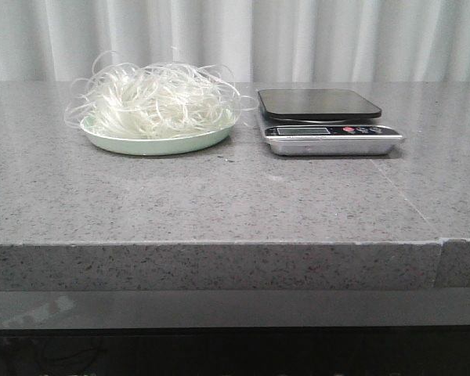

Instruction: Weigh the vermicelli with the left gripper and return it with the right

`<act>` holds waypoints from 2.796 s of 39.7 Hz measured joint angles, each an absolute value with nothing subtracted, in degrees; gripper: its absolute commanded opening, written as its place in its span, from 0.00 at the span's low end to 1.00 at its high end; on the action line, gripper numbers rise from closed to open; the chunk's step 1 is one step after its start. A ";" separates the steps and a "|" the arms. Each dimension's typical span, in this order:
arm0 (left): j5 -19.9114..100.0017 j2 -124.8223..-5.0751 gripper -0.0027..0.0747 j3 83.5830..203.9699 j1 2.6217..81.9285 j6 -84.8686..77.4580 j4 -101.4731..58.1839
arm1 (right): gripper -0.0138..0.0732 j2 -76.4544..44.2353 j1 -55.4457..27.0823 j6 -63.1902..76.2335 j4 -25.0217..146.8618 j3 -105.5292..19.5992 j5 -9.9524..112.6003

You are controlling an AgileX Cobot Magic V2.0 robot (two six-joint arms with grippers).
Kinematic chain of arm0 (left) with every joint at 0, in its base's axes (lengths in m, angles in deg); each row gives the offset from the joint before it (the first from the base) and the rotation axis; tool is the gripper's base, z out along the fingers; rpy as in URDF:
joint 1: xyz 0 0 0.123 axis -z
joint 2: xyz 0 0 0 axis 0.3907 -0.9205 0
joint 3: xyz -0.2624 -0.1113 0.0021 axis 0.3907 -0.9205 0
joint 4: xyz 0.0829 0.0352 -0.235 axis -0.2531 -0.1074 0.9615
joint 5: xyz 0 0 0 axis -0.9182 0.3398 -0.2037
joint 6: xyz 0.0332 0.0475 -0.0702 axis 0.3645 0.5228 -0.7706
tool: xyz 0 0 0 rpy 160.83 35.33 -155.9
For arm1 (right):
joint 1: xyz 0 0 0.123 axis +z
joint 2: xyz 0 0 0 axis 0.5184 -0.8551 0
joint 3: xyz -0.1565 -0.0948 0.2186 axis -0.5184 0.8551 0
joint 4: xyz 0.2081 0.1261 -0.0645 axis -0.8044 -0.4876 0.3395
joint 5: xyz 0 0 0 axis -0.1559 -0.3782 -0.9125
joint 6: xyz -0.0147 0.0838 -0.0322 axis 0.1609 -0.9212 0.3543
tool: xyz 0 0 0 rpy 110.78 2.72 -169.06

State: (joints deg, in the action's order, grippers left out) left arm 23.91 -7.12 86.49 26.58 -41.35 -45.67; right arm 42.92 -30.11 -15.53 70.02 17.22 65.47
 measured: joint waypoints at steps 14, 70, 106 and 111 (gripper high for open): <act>38.14 -9.42 0.24 108.31 26.58 -41.35 -45.67 | 0.34 41.35 -30.11 -15.53 70.02 -3.66 51.32; 64.07 -33.26 0.31 126.32 26.58 -41.35 -45.67 | 0.43 10.86 -30.11 -15.53 70.02 -27.89 23.57; 63.59 -49.11 0.70 134.61 34.75 -38.49 -43.64 | 0.80 10.86 -30.11 -14.82 70.02 -27.89 22.60; 63.46 -56.68 0.70 138.50 38.76 -38.41 -43.54 | 0.80 10.86 -30.11 -14.82 70.02 -27.89 22.60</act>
State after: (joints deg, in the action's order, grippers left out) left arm 63.46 -56.68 138.50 38.76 -38.41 -43.54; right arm 10.86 -30.11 -14.82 70.02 -27.89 22.60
